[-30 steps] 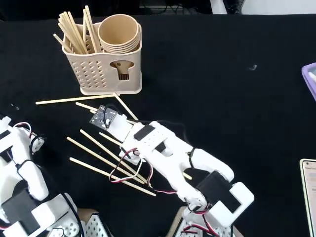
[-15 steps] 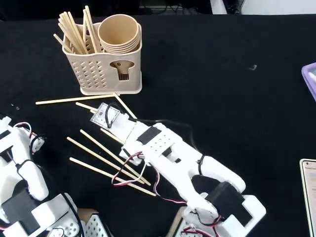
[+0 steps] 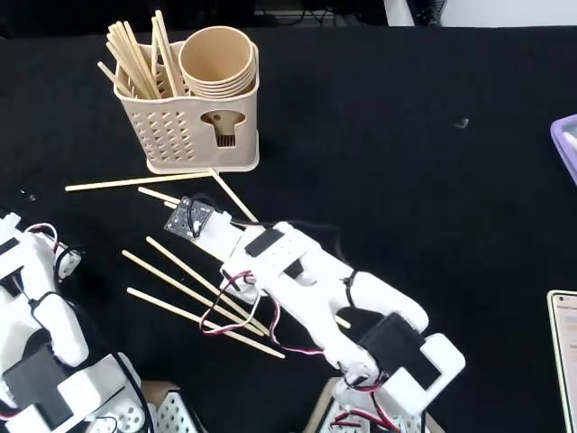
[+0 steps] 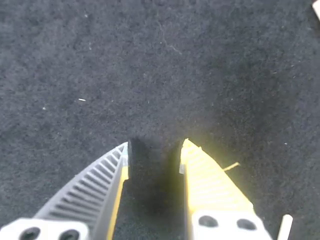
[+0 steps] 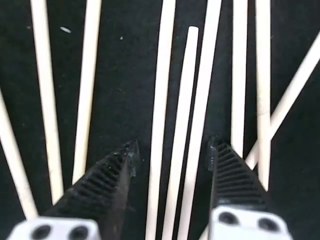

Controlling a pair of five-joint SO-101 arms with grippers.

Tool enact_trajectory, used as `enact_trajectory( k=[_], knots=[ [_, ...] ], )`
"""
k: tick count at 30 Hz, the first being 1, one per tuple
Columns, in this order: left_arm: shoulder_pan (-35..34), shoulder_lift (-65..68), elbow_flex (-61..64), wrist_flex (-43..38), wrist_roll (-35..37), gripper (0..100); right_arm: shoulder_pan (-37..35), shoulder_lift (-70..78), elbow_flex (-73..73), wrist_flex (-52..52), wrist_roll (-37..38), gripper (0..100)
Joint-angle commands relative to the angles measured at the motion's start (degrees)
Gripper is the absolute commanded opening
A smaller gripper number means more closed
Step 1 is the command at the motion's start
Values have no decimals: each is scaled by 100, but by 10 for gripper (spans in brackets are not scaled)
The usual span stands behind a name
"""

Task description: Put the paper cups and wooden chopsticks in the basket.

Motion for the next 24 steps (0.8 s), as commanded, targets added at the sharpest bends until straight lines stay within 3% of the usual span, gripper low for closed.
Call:
enact_trajectory(
  k=[1,2,24],
  knots=[
    [13,-79,-101,-53,18,181,70,40,-242,79,62,70],
    [13,-79,-101,-53,18,181,70,40,-259,79,35,11],
    [13,-79,-110,-53,18,181,70,-1701,611,-26,9,11]
  ],
)
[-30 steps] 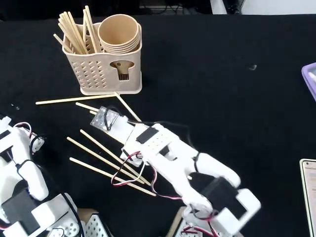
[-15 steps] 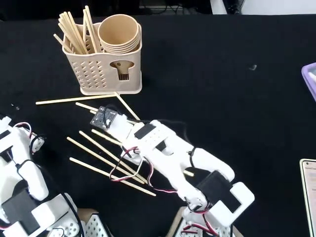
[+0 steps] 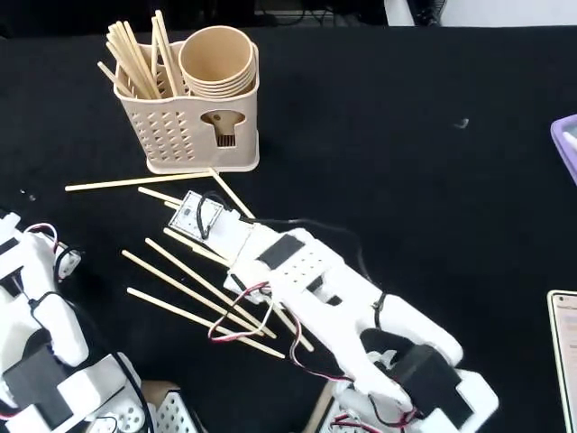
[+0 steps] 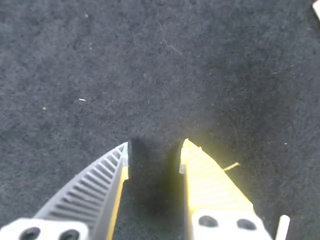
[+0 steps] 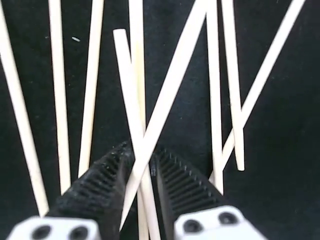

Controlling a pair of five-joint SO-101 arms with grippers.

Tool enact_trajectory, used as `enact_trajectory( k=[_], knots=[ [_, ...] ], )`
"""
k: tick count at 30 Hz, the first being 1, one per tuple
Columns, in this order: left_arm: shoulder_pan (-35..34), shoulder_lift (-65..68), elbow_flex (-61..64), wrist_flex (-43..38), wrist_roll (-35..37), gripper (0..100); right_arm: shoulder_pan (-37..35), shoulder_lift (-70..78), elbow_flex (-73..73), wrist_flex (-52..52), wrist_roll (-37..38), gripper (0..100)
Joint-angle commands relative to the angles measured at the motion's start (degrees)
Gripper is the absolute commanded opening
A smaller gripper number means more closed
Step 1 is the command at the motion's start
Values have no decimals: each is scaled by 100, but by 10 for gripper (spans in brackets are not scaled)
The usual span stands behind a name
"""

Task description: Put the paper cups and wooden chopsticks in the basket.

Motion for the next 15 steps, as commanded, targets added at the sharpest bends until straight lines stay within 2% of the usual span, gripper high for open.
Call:
enact_trajectory(
  k=[1,6,11,15],
  knots=[
    [13,-79,-110,-53,18,181,35,-338,92,-211,9,11],
    [13,-79,-110,-53,18,181,26,-84,171,-457,-18,20],
    [13,-79,-110,-53,18,181,26,286,4,-448,-404,147],
    [13,-79,-110,-53,18,181,44,567,-163,-448,-387,119]
  ],
)
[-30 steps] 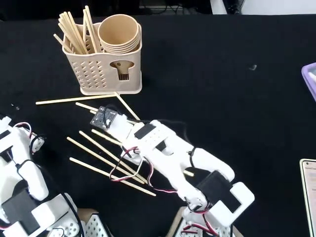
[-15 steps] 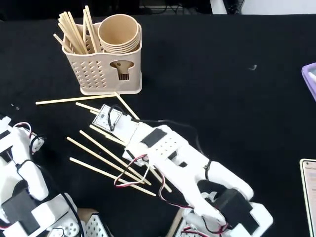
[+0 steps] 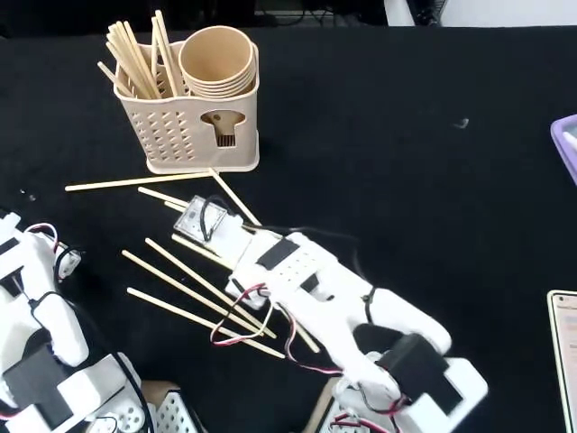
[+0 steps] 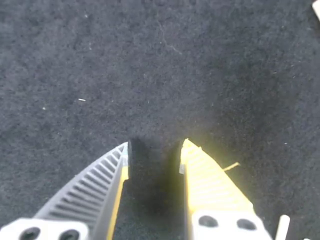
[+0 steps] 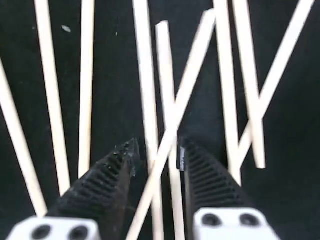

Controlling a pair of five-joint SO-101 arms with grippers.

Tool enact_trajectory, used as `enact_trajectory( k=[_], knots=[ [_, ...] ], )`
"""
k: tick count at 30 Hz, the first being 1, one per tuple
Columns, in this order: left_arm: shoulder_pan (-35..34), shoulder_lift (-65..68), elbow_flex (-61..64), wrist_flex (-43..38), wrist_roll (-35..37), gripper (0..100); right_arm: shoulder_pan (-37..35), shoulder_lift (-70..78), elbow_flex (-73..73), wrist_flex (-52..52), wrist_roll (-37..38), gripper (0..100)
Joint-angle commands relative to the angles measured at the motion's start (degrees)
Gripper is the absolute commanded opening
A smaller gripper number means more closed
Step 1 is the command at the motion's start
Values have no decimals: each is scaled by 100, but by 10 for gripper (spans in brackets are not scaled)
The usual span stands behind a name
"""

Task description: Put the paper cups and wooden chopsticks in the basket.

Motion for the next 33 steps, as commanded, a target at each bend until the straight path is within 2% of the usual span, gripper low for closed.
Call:
enact_trajectory(
  k=[1,9,13,19,26,33],
  knots=[
    [13,-79,-110,-53,18,181,53,242,-400,-105,-62,109],
    [13,-79,-110,-53,18,181,62,523,-567,-97,-62,108],
    [13,-79,-110,-53,18,181,79,277,-558,-97,-62,8],
    [13,-79,-110,-53,18,181,26,-840,-505,492,-105,11],
    [13,-79,-110,-53,18,181,-18,-1807,-259,527,-105,11],
    [13,-79,-84,-53,18,181,-18,-1552,-180,510,-53,11]
  ],
)
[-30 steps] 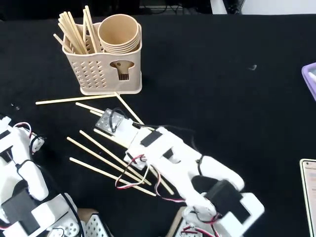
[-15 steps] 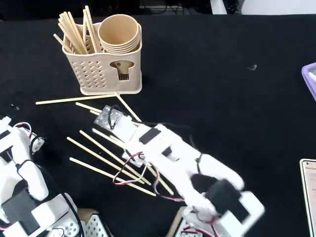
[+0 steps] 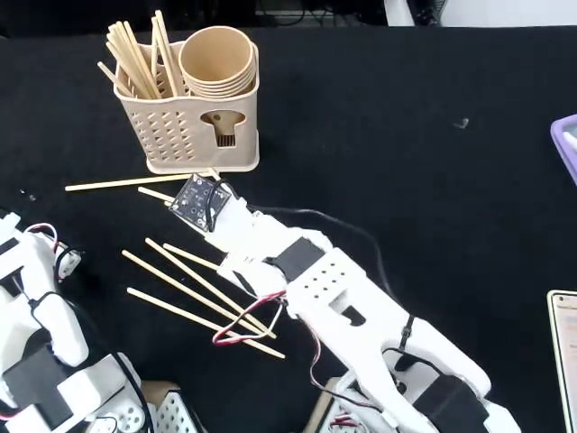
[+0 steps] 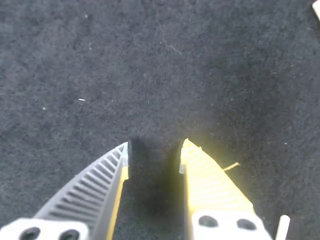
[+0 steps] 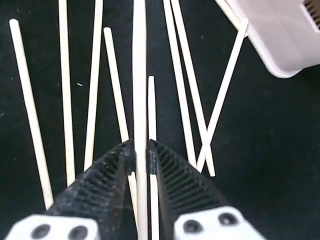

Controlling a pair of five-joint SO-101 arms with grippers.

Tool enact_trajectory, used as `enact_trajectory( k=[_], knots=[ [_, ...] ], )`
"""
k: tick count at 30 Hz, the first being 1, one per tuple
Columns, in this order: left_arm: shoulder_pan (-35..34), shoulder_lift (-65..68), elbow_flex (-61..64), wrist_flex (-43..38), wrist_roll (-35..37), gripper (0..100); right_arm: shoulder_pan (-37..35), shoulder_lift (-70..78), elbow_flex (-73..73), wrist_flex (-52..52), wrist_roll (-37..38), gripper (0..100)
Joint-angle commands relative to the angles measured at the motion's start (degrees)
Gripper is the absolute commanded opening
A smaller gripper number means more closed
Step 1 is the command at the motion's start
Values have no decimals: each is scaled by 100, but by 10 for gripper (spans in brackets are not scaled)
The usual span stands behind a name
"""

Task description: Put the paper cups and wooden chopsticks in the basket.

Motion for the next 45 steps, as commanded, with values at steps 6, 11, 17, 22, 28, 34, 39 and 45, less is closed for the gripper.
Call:
enact_trajectory(
  k=[6,11,17,22,28,34,39,45],
  knots=[
    [13,-79,-110,-53,18,181,-264,1244,-66,-396,9,52],
    [13,-79,-110,-53,18,181,-642,2123,-479,-404,0,129],
    [13,-79,-110,-53,18,181,-633,2598,-778,-404,0,116],
    [13,-79,-110,-53,18,181,-624,2598,-796,-431,0,116],
    [13,-79,-110,-53,18,181,-624,2633,-804,-431,237,6],
    [13,-79,-110,-53,18,181,-624,2607,-796,-193,396,32],
    [13,-79,-110,-53,18,181,-624,2607,-804,-185,378,45],
    [13,-79,-110,-53,18,181,-299,2791,-1103,167,352,158]
  ],
)
